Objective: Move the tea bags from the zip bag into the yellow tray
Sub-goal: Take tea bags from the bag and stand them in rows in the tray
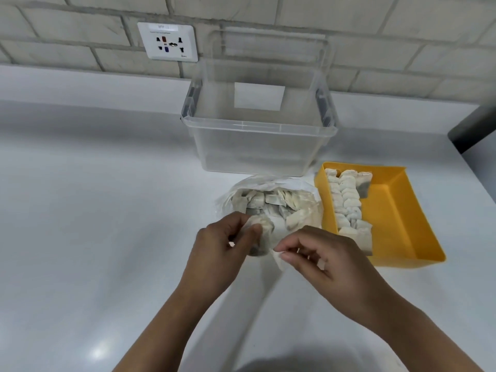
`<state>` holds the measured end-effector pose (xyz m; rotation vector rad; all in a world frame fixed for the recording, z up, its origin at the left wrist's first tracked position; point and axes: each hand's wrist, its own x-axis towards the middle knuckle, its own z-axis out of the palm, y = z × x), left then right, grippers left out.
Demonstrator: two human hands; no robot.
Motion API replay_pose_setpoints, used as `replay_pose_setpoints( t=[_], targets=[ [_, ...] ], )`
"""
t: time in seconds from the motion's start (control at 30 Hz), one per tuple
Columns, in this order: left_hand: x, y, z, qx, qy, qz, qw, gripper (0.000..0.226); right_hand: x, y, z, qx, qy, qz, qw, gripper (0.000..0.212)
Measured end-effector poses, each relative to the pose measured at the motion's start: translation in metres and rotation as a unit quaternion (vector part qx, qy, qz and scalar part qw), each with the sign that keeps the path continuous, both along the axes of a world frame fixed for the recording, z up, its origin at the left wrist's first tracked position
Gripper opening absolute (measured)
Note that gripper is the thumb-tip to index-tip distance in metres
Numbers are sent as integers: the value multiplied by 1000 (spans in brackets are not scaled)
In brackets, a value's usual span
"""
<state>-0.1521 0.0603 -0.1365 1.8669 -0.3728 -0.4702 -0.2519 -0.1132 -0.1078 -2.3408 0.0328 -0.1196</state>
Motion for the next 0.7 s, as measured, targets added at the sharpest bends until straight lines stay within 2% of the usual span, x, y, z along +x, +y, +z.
replay_pose_setpoints(
  t=[0.13, 0.23, 0.33, 0.4, 0.57, 0.7],
  targets=[
    [-9, -5, -3, -29, 120, -67, 990, 20, 3, 5, -5, -11, -6, -32, 999, 10],
    [-10, -3, -4, -10, 85, -47, 995, 26, -2, 4, 4, -17, 13, -15, 1000, 8],
    [-2, 3, -7, 29, 6, -28, 999, 18, -4, 4, 20, 29, 113, 73, 990, 9],
    [1, 4, -4, 29, 5, -52, 998, 18, -4, 5, 24, 46, 139, 102, 984, 10],
    [-9, -2, 8, -57, 172, -87, 980, 21, 5, 5, 10, 25, 41, 1, 999, 10],
    [-15, -2, 5, -96, 258, -46, 960, 28, 11, 5, -4, -33, 28, -25, 999, 8]
  ],
)
